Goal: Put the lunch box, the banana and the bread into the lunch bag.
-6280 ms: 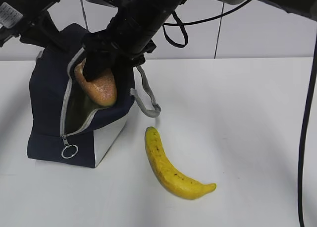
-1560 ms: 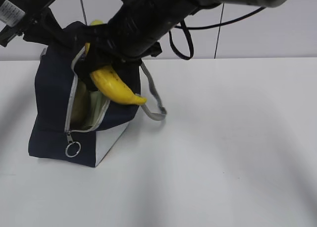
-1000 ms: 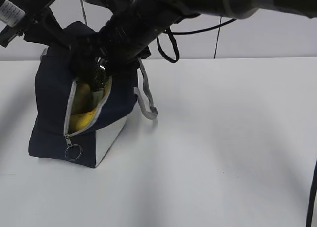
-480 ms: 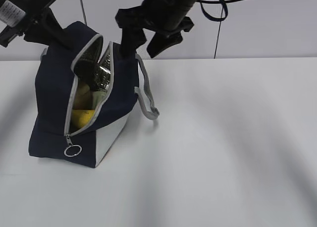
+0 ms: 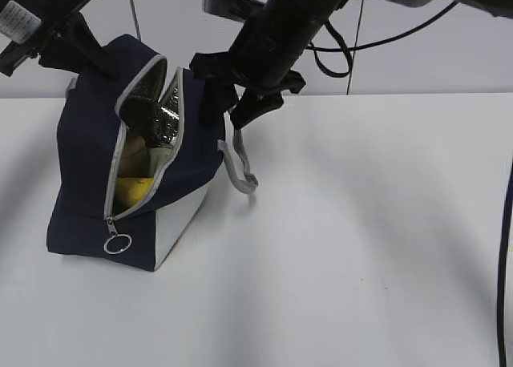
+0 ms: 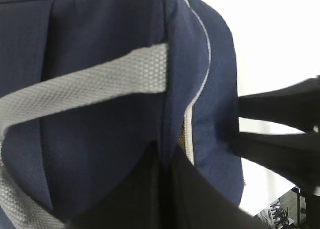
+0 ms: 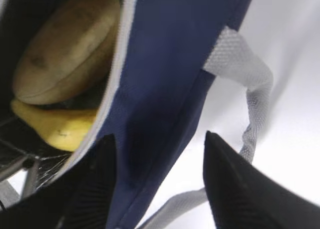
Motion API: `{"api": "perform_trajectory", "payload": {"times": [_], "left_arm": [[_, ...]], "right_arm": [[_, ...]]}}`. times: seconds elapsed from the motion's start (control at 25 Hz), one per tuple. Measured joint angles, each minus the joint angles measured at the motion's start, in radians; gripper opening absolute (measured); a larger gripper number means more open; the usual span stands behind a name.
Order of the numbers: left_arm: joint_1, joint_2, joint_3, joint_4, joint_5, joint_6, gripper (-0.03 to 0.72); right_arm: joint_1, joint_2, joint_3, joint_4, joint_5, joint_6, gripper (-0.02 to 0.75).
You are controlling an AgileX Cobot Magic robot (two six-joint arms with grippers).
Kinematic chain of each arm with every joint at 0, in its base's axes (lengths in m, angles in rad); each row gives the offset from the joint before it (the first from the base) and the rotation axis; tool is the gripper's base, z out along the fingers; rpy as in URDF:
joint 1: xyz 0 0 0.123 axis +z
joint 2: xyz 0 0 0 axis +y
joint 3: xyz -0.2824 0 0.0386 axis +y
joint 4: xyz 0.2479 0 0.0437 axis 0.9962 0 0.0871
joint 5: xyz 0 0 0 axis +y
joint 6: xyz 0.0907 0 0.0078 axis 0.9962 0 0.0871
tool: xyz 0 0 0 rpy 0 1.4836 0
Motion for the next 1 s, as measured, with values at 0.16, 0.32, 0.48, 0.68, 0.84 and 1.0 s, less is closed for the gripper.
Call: {"api": "perform_trajectory", "payload": {"times": [0.16, 0.32, 0.48, 0.68, 0.84, 1.0], "left_arm": [[0.0, 0.0, 0.0, 0.0, 0.0, 0.0, -0.003], [0.0, 0.0, 0.0, 0.001, 0.0, 0.0, -0.003], [0.0, 0.0, 0.0, -0.002, 0.0, 0.0, -0.003], [-0.002, 0.0, 0.0, -0.073, -0.001, 0.001, -0.003], [-0.035, 0.0, 0.0, -0.108, -0.016, 0.004, -0.003], [-0.089, 0.002, 0.0, -0.137, -0.067, 0.007, -0.003]], "right_arm": [[0.0, 0.024, 0.0, 0.022, -0.024, 0.002, 0.31], [0.0, 0.024, 0.0, 0.059, -0.042, -0.013, 0.079], [0.0, 0.025, -0.011, 0.078, -0.028, -0.047, -0.003], [0.0, 0.02, -0.078, 0.015, 0.042, -0.051, -0.006], [-0.009, -0.037, -0.096, -0.03, 0.068, -0.039, -0.007], [-0.049, -0.097, -0.099, -0.047, 0.082, -0.033, -0.008]]}}
